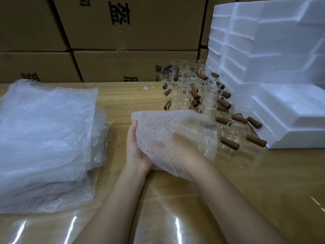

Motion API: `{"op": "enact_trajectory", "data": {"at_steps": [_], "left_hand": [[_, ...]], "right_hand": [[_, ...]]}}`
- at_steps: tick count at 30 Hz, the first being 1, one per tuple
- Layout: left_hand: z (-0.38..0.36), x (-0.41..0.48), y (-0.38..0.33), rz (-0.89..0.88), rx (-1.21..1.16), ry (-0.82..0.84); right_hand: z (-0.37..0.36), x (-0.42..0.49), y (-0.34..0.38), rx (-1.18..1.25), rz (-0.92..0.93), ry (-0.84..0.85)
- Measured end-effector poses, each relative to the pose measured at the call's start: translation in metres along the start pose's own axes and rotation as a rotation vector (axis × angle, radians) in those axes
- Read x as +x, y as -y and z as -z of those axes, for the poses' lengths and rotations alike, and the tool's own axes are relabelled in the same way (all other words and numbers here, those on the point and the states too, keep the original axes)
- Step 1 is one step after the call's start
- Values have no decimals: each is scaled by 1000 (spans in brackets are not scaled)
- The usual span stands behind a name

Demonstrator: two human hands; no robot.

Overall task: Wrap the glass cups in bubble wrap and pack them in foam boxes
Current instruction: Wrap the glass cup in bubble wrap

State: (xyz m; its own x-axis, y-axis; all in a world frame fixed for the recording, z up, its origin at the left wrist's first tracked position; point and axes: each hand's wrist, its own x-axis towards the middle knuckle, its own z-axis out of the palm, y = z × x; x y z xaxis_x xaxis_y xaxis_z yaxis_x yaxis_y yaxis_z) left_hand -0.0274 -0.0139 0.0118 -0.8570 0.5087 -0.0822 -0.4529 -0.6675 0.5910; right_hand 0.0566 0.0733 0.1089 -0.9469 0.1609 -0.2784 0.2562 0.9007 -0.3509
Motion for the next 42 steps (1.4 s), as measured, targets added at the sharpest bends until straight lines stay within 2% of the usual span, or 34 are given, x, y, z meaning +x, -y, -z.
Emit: {"op": "enact_trajectory", "data": {"at_steps": [3,5,7,9,10,12,15,16,18,22,28,34,40,42], "left_hand": [[3,3,-3,-4,-64,18],[4,5,-5,-30,-45,22],[10,7,-2,-49,-42,53],[10,6,-1,-66,-2,75],[9,7,-1,-80,22,100],[4,9,-1,-94,59,152],[7,15,-3,-61,90,172],[9,14,-3,-39,106,155],[13,12,-3,-6,104,130],[13,9,-5,-9,119,115],[7,8,-4,49,175,175],[8,8,-4,92,202,239],[6,9,-1,85,389,91],[3,8,-1,78,429,99]], "right_hand": [[19,-26,4,52,116,0],[40,-50,1,66,223,-80],[55,-68,-7,262,347,-251],[59,-74,-6,496,561,-474],[57,-70,-3,510,650,-562],[44,-54,7,317,690,-661],[17,-17,8,-95,615,-585],[7,-5,3,-146,575,-547],[-6,11,-6,-122,517,-499],[-17,25,-15,6,475,-510],[-22,30,-13,-116,452,-528],[-26,34,-14,-91,461,-458],[-16,26,-18,-63,428,-340],[-15,23,-17,-70,429,-297]]}}
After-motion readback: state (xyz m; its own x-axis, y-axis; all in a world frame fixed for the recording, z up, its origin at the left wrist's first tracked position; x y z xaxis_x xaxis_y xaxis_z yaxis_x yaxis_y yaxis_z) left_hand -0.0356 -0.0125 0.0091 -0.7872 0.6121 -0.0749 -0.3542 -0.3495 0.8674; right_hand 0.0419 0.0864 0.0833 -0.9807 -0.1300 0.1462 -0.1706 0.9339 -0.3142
